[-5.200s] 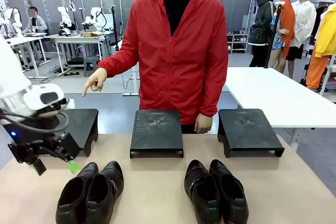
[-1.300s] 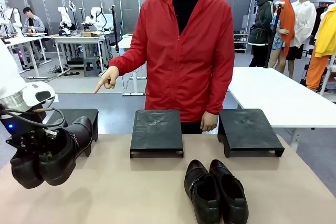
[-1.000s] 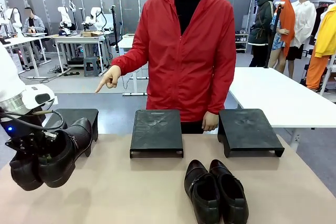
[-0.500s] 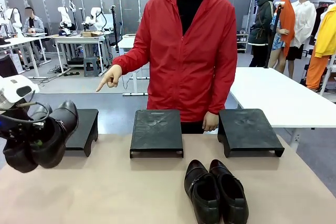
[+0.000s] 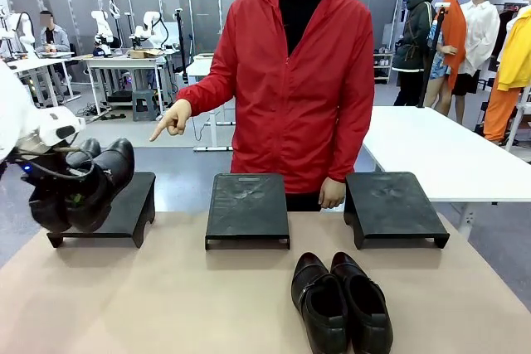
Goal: Place the shoes on the stand as instructed by the person.
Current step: Pick up one pair of Shoes and place it on the Shoes Stand indicated by the person.
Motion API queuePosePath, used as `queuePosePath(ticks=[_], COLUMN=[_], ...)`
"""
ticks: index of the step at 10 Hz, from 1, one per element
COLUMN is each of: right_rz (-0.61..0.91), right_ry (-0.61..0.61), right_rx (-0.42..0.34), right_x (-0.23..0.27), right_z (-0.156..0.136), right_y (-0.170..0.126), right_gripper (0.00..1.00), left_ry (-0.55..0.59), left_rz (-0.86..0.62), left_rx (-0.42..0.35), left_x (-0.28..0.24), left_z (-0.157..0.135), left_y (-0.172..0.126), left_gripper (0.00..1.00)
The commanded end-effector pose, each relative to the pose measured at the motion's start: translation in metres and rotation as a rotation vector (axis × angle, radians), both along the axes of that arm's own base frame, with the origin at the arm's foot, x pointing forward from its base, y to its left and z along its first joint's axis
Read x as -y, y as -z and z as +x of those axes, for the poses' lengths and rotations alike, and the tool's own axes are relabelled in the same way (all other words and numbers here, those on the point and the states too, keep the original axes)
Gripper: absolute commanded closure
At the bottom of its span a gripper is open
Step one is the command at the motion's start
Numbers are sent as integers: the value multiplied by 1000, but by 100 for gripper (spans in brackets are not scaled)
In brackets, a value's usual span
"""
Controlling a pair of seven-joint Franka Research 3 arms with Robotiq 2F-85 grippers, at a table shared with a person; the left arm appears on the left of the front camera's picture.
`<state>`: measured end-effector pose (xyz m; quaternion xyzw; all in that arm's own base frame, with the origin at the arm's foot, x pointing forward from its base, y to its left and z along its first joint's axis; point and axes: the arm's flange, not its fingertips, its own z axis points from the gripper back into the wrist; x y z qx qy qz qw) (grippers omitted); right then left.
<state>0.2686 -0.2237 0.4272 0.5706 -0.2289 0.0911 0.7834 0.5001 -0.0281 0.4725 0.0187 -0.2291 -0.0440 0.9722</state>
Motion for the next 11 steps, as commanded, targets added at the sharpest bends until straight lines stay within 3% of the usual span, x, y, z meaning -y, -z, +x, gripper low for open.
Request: queuePosePath(ticks=[1, 4, 11], right_rz=[11, 11, 11], right_ry=[-2, -2, -2], right_rx=[9, 9, 9], right_x=[1, 1, 1], right_z=[0, 0, 0], right_y=[-2, -2, -2], right_gripper=[0, 0, 0], left_ry=[47, 32, 6], left_rz=[3, 2, -55], left_rx=[30, -4, -31], left_x=[2, 4, -10], left_z=[37, 78, 105], left_y=[-10, 8, 38], left_gripper=[92, 92, 92])
